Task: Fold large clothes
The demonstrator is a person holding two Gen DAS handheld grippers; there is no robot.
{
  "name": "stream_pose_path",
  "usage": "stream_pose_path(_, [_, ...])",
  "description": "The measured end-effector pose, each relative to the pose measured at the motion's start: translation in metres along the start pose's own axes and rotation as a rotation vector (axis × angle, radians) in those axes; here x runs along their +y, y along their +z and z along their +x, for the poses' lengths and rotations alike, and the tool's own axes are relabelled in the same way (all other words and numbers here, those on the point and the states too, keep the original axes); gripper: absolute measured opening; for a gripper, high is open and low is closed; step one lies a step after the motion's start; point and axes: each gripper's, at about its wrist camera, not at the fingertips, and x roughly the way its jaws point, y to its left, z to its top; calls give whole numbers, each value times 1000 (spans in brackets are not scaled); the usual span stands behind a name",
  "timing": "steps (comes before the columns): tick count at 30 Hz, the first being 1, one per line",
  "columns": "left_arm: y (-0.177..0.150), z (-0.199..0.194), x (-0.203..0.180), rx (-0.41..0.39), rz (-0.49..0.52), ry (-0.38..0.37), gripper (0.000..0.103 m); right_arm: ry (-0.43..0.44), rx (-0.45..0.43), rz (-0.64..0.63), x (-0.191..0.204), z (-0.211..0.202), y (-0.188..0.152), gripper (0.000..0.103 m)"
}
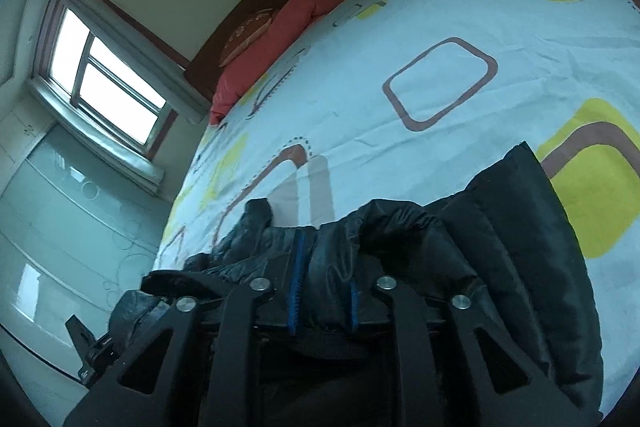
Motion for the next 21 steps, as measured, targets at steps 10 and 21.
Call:
stream_pose_path(10, [19,-55,-5,-130,-104,-119,78,0,-89,-70,23,-40,1,71])
stream_pose_path(21, [-5,-12,-62,-53,201,37,69,-155,51,-388,109,37,-22,44])
